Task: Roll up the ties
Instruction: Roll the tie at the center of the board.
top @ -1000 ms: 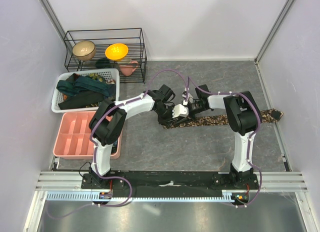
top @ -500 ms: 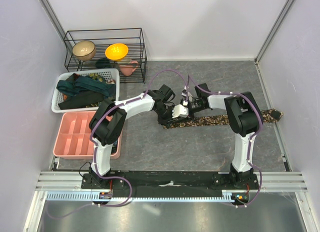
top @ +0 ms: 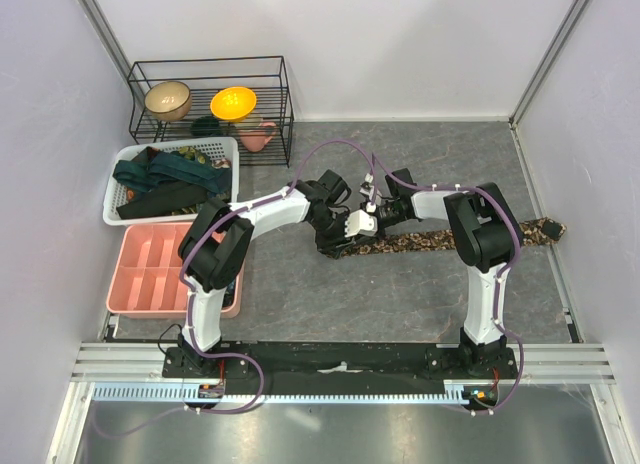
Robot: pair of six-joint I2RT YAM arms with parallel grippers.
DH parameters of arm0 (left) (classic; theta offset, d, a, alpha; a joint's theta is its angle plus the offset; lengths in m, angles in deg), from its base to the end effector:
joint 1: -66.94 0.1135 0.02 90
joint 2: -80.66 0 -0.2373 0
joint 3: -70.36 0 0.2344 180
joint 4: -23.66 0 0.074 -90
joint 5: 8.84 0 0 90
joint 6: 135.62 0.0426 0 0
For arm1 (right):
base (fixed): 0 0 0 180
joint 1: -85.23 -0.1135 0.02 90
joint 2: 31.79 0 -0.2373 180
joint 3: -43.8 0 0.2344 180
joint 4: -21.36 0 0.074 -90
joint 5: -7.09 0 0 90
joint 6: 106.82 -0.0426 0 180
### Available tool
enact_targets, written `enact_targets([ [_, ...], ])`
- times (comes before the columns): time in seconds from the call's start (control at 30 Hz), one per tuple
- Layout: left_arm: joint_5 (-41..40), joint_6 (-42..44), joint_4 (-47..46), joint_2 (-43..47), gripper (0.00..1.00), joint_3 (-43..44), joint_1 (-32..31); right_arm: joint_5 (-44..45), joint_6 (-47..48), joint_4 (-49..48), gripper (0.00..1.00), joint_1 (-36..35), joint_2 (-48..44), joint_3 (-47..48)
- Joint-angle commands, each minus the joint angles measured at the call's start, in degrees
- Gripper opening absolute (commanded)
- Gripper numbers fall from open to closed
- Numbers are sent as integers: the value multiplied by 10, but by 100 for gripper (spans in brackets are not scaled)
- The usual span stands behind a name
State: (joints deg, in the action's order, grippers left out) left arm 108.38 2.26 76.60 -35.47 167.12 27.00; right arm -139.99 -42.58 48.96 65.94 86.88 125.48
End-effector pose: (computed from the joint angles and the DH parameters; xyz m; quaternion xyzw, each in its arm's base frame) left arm 0.2786 -0.2587 0.1422 0.6921 0.6668 -0.2216 0.1652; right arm 0.3306 0.1536 0.0929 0.0565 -0.8615 -0.5045 0.0001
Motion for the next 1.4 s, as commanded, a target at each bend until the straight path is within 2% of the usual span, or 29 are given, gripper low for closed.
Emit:
enact_targets([
  [0.0,16,-2,-4,25,54,-6,12,6,8,-9,0,-1,-5,-1],
  [0.03,26,-10,-14,33,59,-10,15,7,9,-9,0,-1,-6,-4],
  [0.13,23,-25,-62,65,68,-34,17,6,11,-8,0,-2,-8,-9],
  [0.3,-3,-31,-99,60,71,-37,12,4,11,-9,0,-2,-9,-13],
  [0.53,-22,-16,-101,24,77,-14,-12,-3,-2,-22,0,-2,-11,-15],
  [0.7,-23,4,-79,4,75,-10,-19,-9,-11,-33,0,-2,-22,-19],
  [0.8,-21,14,-68,1,66,-15,-19,-15,-22,-42,0,-2,-29,-22],
  [0.9,-14,27,-61,7,52,-25,-19,-18,-29,-44,0,-1,-35,-22],
  [0.93,-9,33,-55,10,43,-28,-19,-18,-30,-43,0,-2,-38,-22],
  [1.03,-9,50,-46,19,34,-43,-18,-15,-32,-43,0,-1,-42,-24],
  [1.13,-9,70,-37,25,29,-57,-16,-3,-18,-33,0,0,-35,-26],
  [1.17,-9,72,-34,25,29,-57,-15,6,-7,-29,0,1,-33,-27],
  [1.3,6,68,-29,26,55,-51,-9,31,20,-14,0,1,-13,-29],
  [1.37,14,64,-23,31,59,-47,0,39,26,-6,0,5,-3,-33],
])
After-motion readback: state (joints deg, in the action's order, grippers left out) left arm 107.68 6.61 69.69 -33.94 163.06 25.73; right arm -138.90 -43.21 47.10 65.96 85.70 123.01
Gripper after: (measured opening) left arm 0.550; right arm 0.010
